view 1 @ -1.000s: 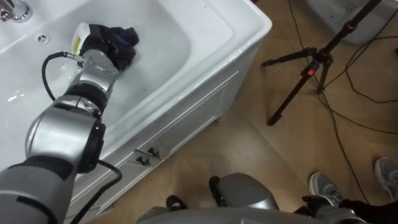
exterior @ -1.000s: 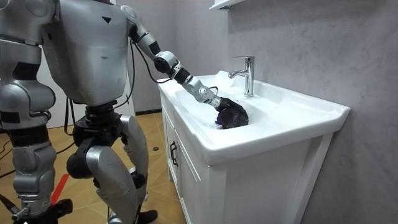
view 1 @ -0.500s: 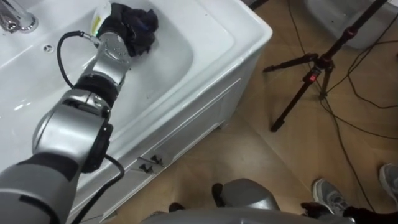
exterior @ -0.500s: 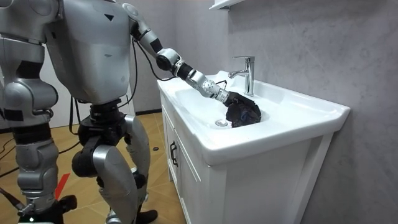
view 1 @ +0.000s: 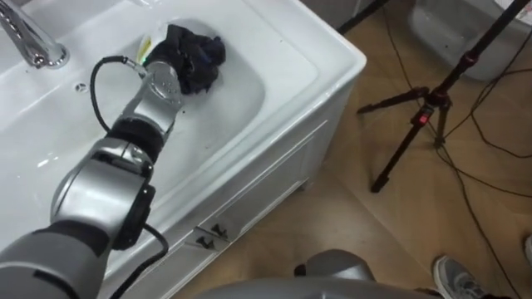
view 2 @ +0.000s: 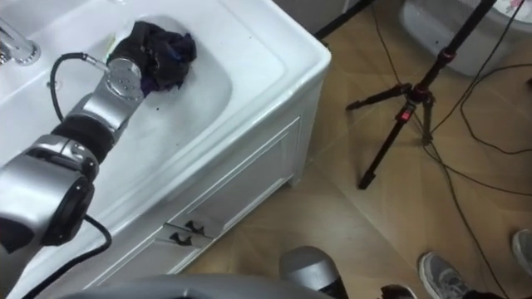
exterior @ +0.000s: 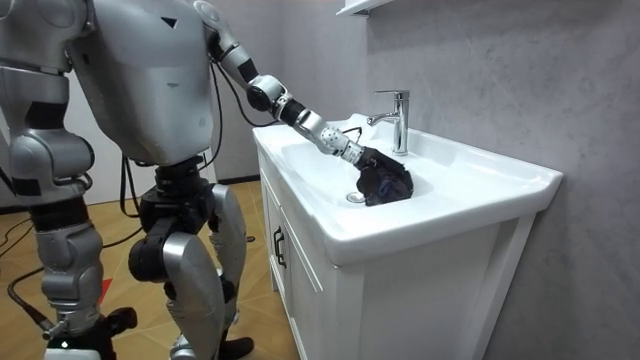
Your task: Wipe basin
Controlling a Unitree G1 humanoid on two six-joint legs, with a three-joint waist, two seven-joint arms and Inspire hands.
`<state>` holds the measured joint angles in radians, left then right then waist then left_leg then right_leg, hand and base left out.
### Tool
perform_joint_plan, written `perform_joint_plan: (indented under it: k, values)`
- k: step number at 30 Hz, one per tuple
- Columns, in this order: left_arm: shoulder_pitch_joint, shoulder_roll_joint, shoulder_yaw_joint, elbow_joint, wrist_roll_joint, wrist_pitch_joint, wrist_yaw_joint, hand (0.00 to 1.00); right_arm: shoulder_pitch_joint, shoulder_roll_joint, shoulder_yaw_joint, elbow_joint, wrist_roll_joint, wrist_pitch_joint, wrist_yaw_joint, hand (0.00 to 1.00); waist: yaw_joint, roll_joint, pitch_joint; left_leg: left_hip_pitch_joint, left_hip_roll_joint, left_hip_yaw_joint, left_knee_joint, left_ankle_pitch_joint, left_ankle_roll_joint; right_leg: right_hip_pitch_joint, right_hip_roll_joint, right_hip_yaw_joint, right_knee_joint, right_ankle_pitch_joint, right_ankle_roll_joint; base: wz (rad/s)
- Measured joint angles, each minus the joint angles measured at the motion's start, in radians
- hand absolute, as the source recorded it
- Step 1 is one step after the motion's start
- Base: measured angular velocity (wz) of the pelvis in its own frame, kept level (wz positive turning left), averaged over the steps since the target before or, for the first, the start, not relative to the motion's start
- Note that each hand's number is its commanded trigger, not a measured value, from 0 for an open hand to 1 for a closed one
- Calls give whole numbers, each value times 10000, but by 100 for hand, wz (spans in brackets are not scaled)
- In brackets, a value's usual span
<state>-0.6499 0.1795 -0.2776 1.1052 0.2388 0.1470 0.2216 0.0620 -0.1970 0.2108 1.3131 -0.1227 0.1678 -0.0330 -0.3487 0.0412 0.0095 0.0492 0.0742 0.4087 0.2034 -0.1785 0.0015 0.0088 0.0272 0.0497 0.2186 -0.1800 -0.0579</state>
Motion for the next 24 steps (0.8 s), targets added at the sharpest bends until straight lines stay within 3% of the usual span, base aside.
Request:
perform_joint_plan:
  k: [4,9,14,19,22,24]
  values:
    - [544,-82,18,284,104,79,-189,100,89,58,-332,62,104,23,-5,0,87,64,-26,199,19,-6,-65,-69,-148,110,106,47,-151,26,-62,-4]
    - [1100,-43,92,557,480,96,-148,100,429,32,-593,-28,363,170,-86,0,338,18,1,316,15,-7,-82,-68,-152,215,110,55,-141,23,-55,0]
    - [1896,-28,981,532,827,30,80,100,791,35,-1116,-276,301,423,-70,0,636,20,-30,442,3,-20,-90,-69,-154,321,114,72,-135,27,-45,-2]
    - [2760,98,1840,210,2601,-8,277,100,1045,45,-2002,-398,-59,423,30,0,909,-35,-54,725,-1,-35,-177,-59,-173,602,120,44,-178,5,-47,3]
    - [3184,303,1945,-96,3591,24,441,100,1075,45,-2138,-457,-134,434,104,0,1046,-153,-118,757,-5,-116,-199,-50,-189,636,131,42,-165,7,-48,0]
    - [3305,400,1966,-50,4129,65,650,100,1046,42,-2173,-455,-176,447,149,0,1085,-239,-115,796,-9,-168,-208,-48,-193,722,136,20,-213,18,-45,8]
